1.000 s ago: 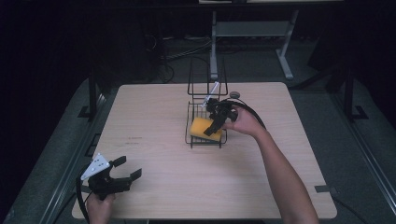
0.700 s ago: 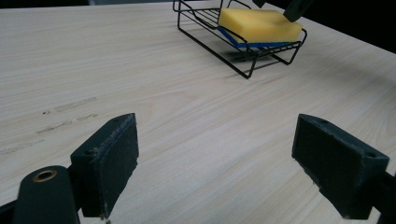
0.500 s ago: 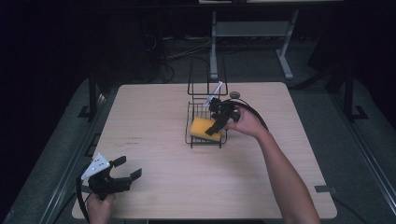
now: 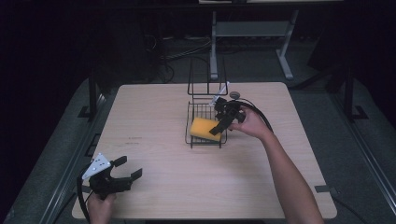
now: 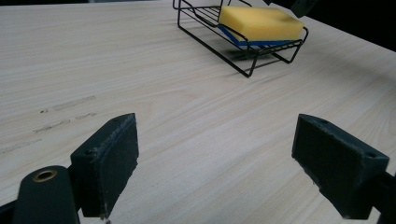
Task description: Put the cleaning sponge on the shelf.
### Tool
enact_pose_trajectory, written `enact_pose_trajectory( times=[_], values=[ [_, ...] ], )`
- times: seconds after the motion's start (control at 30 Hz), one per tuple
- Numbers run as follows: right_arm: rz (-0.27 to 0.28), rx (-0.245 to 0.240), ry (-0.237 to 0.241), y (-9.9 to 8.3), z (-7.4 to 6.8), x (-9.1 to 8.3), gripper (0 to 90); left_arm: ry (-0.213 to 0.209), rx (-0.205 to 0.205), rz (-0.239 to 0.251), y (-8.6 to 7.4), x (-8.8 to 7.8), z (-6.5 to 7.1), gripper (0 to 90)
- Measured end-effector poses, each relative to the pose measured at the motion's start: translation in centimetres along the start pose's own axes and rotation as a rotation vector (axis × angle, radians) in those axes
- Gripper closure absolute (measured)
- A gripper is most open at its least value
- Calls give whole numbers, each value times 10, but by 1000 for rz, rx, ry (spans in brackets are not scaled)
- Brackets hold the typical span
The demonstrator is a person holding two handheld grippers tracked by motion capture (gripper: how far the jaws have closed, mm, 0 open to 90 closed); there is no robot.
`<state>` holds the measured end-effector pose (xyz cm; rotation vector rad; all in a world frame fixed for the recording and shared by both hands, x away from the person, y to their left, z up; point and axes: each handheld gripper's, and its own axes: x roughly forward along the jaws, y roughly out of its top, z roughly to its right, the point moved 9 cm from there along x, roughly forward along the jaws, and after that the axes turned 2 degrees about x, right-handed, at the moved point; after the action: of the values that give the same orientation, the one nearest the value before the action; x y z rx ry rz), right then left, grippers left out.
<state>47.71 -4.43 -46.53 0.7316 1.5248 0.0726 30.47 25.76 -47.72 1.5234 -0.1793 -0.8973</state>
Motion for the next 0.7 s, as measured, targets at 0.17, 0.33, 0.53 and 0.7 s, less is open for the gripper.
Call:
enact_pose_trajectory(
  times=[0.17,0.33,0.53,0.7],
  values=[
    [20,6,0,-6,3,0,150,-1,6,-6,0,0,1,141],
    [31,1,-4,-10,3,-5,150,-2,1,-6,0,3,1,141],
    [43,39,-13,-18,7,-16,150,-3,-4,-7,-1,4,0,141],
    [47,46,-25,-25,11,-24,150,-4,-1,-7,0,4,1,140]
  ],
)
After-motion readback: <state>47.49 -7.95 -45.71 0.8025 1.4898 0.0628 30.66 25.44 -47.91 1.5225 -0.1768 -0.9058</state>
